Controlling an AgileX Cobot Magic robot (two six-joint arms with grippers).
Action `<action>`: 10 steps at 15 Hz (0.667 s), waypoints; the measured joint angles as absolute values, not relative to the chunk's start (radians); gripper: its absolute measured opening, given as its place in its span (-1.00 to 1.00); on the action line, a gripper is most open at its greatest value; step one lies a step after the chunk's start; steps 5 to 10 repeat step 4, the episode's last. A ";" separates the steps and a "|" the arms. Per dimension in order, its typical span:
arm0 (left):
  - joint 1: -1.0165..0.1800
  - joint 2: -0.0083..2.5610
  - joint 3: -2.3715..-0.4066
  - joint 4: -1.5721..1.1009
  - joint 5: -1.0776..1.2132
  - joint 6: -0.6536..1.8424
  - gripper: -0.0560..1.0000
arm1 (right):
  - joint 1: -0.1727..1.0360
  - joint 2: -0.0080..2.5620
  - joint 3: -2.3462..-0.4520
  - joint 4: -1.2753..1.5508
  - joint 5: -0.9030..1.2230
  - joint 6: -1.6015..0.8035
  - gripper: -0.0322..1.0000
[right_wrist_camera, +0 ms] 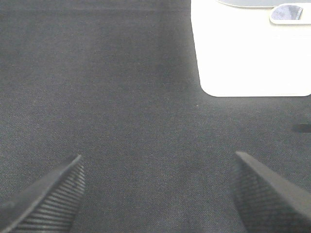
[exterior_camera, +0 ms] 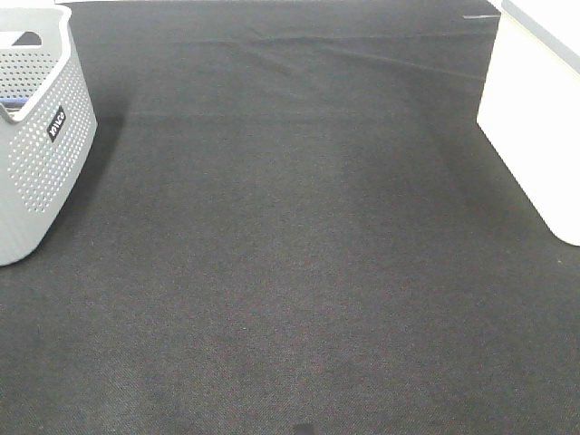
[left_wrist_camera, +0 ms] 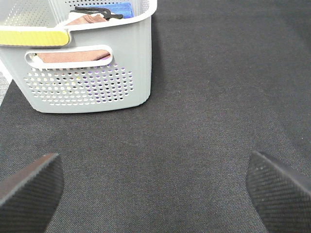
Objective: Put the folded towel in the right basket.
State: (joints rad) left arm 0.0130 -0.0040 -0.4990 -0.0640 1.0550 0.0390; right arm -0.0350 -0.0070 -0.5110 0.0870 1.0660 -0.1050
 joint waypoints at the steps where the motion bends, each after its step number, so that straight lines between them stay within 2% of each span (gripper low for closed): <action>1: 0.013 -0.004 -0.499 -0.064 1.055 0.039 0.94 | -0.035 -0.007 -0.511 0.087 1.066 -0.105 0.56; 10: 0.013 -0.004 -0.499 -0.064 1.055 0.039 0.94 | -0.035 -0.007 -0.511 0.087 1.066 -0.105 0.56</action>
